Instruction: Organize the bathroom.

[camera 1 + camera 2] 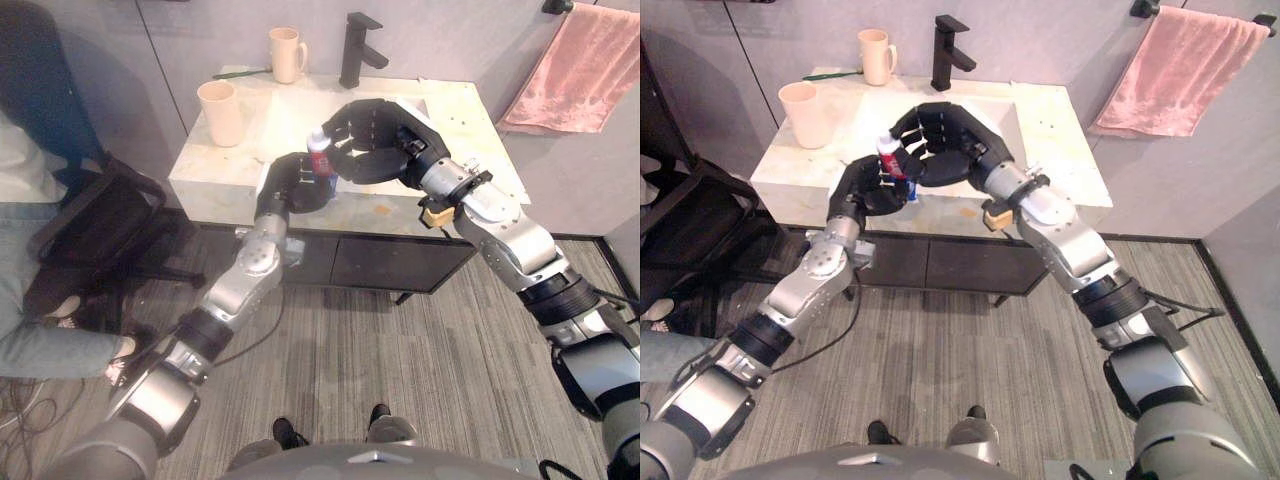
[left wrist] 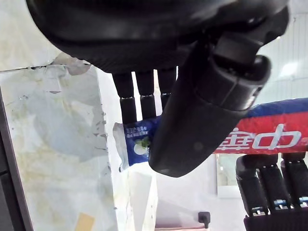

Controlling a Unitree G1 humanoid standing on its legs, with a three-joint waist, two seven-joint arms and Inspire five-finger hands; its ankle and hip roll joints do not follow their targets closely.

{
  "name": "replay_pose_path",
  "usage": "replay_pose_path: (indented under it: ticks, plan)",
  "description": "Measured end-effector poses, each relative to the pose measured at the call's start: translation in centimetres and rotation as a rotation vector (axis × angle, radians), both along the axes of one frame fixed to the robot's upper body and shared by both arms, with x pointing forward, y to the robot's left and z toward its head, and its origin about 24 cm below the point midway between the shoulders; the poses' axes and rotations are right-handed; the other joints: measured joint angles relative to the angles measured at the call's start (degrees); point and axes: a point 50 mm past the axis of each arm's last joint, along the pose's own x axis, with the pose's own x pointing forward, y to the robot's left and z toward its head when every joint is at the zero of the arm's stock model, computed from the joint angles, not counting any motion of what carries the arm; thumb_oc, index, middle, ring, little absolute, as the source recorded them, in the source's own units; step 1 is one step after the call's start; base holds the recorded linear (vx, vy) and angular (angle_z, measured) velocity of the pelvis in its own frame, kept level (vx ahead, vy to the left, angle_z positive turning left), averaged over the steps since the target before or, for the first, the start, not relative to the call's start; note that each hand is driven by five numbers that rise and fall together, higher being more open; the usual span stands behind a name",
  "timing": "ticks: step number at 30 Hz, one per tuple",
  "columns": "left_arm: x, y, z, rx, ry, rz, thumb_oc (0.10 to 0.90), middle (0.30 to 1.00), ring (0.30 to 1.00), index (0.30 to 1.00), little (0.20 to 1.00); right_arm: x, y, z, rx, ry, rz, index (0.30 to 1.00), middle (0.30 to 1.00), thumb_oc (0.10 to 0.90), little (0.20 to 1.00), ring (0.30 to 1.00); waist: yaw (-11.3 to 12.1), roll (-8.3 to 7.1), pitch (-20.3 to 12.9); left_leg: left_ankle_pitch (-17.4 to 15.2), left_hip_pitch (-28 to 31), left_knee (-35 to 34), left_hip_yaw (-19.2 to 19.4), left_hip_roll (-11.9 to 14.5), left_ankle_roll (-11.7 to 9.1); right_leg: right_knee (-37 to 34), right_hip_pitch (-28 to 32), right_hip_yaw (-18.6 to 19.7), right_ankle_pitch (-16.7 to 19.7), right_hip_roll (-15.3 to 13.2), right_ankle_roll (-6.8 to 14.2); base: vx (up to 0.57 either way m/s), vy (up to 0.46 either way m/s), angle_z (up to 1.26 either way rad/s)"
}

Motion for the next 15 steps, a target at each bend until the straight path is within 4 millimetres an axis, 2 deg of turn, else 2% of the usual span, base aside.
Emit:
replay_pose_path:
  ticks: [8, 11, 12, 13, 15]
  plan:
    - [0.01, -0.02, 0.03, 0.000, -0.001, -0.002, 0.552, 0.528, 0.528, 0.528, 0.528, 0.08, -0.11, -0.06, 0.002, 0.002, -0.013, 0.300, 0.300, 0.400, 0.300, 0.300, 0.01, 0.05, 0.03, -0.05, 0.01, 0.02, -0.02, -0.07, 0.08, 0.11, 0.00, -0.05, 0.00, -0.09, 0.00, 0.00, 0.000, 0.00]
    - [0.02, -0.02, 0.06, 0.000, -0.002, -0.002, 0.590, 0.585, 0.585, 0.585, 0.585, 0.09, -0.12, -0.06, 0.004, 0.001, -0.016, 0.300, 0.300, 0.400, 0.300, 0.300, 0.01, 0.05, 0.03, -0.06, 0.01, 0.01, -0.02, -0.07, 0.09, 0.11, 0.00, -0.06, 0.00, -0.09, 0.00, 0.00, 0.000, 0.00]
    - [0.02, -0.02, 0.06, 0.000, -0.002, -0.002, 0.740, 0.811, 0.811, 0.811, 0.811, 0.10, -0.13, -0.06, 0.004, 0.001, -0.017, 0.300, 0.300, 0.400, 0.300, 0.300, 0.00, 0.06, 0.04, -0.07, 0.01, 0.01, -0.02, -0.07, 0.10, 0.11, -0.01, -0.06, 0.00, -0.09, 0.00, 0.00, 0.000, 0.00]
    - [0.03, -0.01, 0.07, -0.001, -0.002, 0.000, 0.800, 0.900, 0.900, 0.900, 0.900, 0.09, -0.13, -0.08, 0.004, 0.002, -0.017, 0.300, 0.300, 0.400, 0.300, 0.300, 0.00, 0.06, 0.04, -0.07, 0.01, 0.02, -0.01, -0.07, 0.10, 0.10, -0.01, -0.06, 0.00, -0.09, 0.00, 0.00, 0.000, 0.00]
    - [0.08, 0.10, 0.17, -0.002, -0.006, 0.013, 0.800, 0.900, 0.900, 0.900, 0.900, 0.09, -0.16, -0.12, 0.004, 0.002, -0.020, 0.300, 0.300, 0.400, 0.300, 0.300, 0.00, 0.06, 0.04, -0.08, 0.01, 0.01, 0.01, -0.07, 0.12, 0.11, -0.01, -0.06, 0.00, -0.09, 0.00, 0.00, 0.000, 0.00]
